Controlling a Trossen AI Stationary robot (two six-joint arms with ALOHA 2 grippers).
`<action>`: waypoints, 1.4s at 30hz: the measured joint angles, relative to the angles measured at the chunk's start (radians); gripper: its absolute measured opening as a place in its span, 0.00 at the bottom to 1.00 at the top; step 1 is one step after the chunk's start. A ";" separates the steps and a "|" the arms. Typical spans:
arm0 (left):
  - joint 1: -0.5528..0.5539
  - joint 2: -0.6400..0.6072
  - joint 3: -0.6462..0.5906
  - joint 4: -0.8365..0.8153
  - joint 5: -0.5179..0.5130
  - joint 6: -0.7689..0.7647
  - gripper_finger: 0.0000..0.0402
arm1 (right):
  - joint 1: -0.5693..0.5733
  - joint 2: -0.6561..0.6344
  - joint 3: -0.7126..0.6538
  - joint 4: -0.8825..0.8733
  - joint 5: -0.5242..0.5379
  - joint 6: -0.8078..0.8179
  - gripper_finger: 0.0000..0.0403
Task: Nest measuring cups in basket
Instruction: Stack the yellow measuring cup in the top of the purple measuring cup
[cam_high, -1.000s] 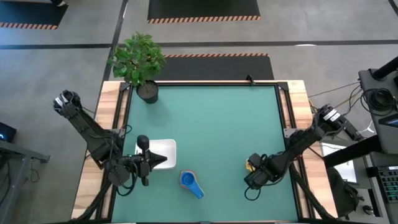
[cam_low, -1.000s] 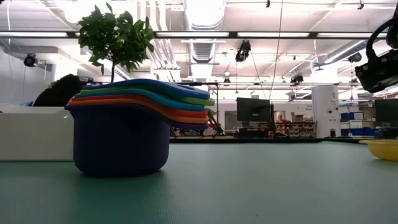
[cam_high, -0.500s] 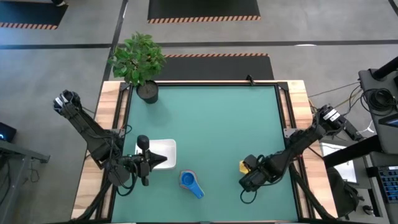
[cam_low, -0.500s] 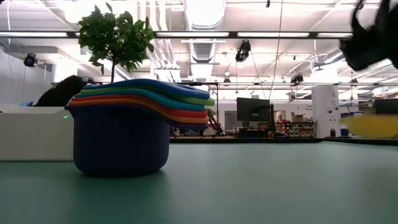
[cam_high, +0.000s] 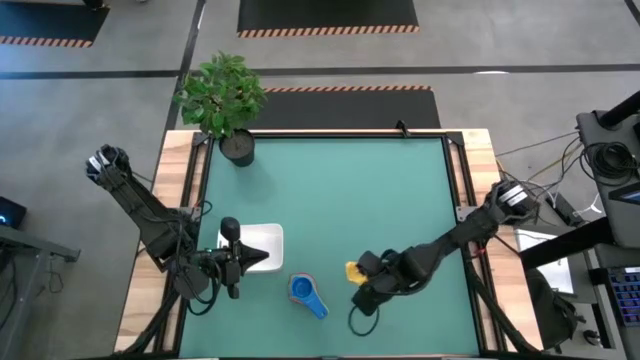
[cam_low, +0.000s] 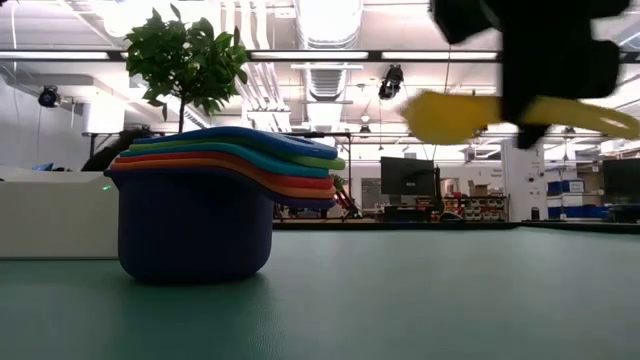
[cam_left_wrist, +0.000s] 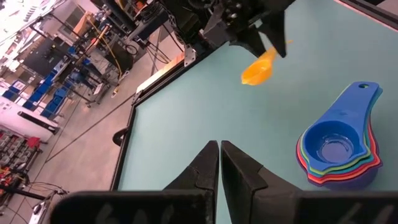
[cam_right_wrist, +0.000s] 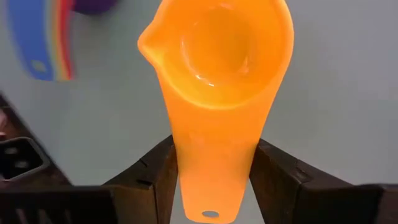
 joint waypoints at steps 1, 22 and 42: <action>0.000 0.000 0.000 0.000 0.000 0.000 0.00 | -0.007 0.023 0.034 0.000 -0.003 -0.021 0.40; 0.000 0.000 0.000 0.003 0.000 0.000 0.00 | -0.066 0.343 0.528 -0.017 -0.006 -0.243 0.40; 0.000 0.000 0.000 0.004 0.000 0.000 0.00 | -0.083 0.484 0.699 -0.133 0.029 -0.315 0.42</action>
